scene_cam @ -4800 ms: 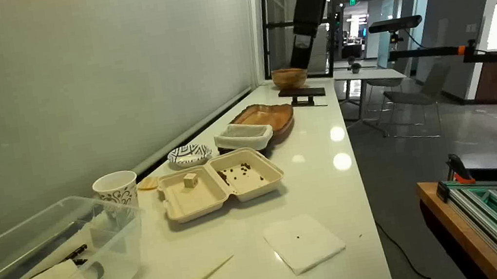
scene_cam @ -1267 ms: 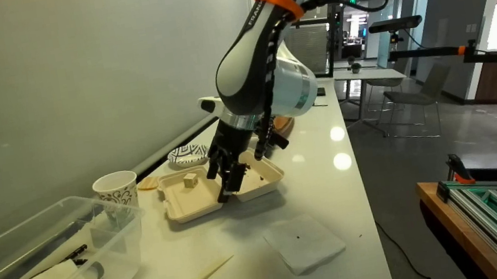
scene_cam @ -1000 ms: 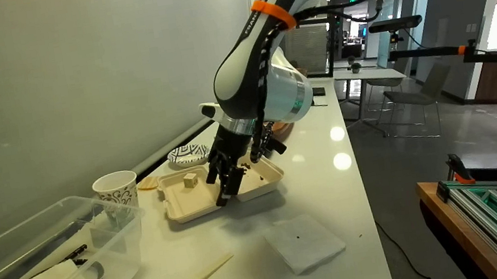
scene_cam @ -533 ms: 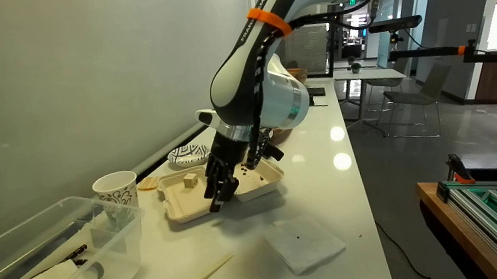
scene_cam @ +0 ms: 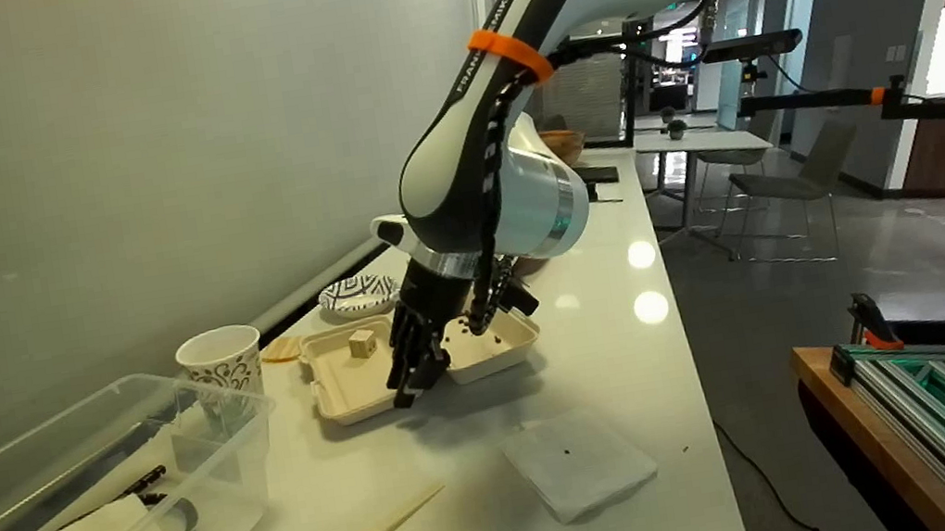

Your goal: Move the lunch pack to the left

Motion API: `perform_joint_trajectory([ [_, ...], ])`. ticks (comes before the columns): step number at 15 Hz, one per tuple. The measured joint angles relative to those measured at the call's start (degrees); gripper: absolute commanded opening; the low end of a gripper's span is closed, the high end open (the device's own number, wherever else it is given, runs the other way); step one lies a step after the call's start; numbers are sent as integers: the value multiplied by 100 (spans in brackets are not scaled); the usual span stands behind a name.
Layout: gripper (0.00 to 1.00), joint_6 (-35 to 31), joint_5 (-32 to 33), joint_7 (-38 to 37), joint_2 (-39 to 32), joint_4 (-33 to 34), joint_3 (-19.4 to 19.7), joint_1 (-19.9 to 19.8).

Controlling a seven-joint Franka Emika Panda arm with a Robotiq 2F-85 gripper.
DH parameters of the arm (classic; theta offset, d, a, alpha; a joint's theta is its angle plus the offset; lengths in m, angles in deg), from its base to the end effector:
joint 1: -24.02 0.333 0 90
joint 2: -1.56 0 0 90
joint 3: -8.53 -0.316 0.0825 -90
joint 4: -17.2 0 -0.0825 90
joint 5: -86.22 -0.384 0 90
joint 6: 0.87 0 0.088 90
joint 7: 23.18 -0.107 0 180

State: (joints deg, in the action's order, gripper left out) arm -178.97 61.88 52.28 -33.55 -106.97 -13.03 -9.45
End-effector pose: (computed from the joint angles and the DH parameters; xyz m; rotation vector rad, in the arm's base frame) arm 0.5589 -0.1525 0.1545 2.9282 0.8801 0.6634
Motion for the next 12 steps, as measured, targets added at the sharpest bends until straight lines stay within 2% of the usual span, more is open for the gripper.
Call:
perform_joint_trajectory([
  [2,30,-114,1,6,-70,0,-36,-18],
  [3,23,-174,1,8,-101,1,-55,-32],
  [4,7,-218,2,8,-131,1,-73,-49],
  [6,0,-280,5,12,-177,2,-105,-81],
  [10,0,-283,5,11,-187,-2,-126,-76],
  [12,1,-283,421,-405,-160,-65,-88,-28],
])
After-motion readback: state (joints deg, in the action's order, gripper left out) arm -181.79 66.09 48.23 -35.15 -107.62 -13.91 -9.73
